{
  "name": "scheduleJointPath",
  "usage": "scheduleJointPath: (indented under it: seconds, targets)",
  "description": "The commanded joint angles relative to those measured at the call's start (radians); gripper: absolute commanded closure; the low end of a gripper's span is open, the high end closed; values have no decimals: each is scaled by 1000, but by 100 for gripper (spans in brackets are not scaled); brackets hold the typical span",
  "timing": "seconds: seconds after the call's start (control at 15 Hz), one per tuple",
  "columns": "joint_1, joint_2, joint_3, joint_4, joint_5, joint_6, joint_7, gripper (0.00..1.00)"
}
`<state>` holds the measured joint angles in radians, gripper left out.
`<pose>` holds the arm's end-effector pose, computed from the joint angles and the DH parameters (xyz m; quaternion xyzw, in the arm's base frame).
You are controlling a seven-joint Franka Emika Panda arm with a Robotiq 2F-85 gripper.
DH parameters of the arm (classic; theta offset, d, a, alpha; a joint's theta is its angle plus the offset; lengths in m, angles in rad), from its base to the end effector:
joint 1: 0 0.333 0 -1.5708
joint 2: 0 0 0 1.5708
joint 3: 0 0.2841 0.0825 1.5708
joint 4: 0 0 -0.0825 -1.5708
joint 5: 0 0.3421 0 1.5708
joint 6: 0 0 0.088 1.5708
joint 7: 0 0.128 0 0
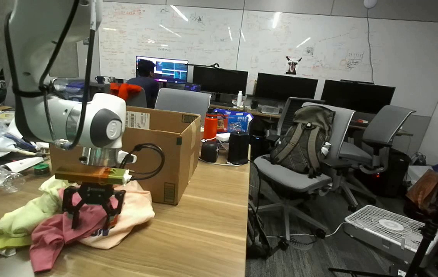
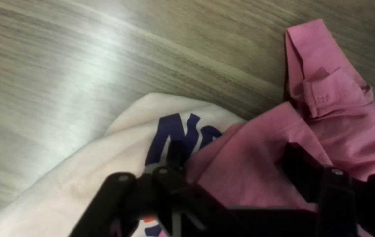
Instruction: Put the peach and pink shirt and the green towel in the box respectively
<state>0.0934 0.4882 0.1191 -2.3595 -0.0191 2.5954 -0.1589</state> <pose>0.4269 0.0995 0.0974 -0.9739 -0.1884 0.1245 0.0213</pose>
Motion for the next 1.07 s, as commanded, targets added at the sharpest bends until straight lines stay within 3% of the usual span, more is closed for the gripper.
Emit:
scheduleJointPath:
  seconds: [0.0, 0.4, 0.47, 1.0]
  targets:
    - [5, -4, 2, 15, -14, -4, 17, 49]
    - [3, -39, 15, 21, -7, 3, 13, 95]
    - [5, -48, 15, 22, -10, 1, 15, 99]
    - [38, -211, -12, 0, -65, -10, 85, 98]
